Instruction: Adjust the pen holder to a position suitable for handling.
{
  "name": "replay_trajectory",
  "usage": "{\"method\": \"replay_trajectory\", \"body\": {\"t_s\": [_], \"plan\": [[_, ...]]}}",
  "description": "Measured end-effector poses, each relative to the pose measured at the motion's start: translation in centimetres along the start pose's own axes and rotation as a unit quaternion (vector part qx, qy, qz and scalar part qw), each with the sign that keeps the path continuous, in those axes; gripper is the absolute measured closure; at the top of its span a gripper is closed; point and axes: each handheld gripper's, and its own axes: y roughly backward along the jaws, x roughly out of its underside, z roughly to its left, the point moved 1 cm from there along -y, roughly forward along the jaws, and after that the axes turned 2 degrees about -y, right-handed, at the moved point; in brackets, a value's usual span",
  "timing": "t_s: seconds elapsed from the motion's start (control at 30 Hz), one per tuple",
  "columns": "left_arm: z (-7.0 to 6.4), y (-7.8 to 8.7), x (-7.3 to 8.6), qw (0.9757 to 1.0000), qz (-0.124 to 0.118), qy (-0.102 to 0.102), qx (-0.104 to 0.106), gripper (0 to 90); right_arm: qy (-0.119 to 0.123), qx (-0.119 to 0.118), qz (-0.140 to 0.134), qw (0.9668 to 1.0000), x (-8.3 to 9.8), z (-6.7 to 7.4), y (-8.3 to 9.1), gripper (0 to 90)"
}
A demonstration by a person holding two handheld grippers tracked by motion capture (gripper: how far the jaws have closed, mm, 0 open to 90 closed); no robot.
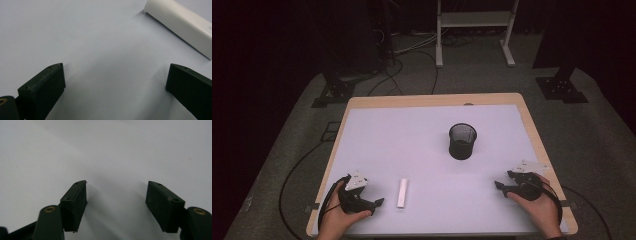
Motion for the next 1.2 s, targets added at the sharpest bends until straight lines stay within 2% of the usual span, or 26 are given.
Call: {"method": "replay_trajectory", "body": {"t_s": [0.47, 0.73, 1.2], "plan": [[0.0, 0.0, 0.0, 1.0000, 0.000, 0.000, 0.000, 1.4, -0.008, -0.005, -0.012, 0.9999, -1.1, -0.3, 0.8, 37.0], [0.0, 0.0, 0.0, 1.0000, 0.000, 0.000, 0.000, 1.4, -0.014, -0.011, -0.025, 0.9995, -2.6, -0.6, 1.3, 39.1], [0.0, 0.0, 0.0, 1.0000, 0.000, 0.001, 0.001, 1.4, -0.009, -0.014, -0.042, 0.9990, -5.0, -0.6, 1.8, 43.1]]}}
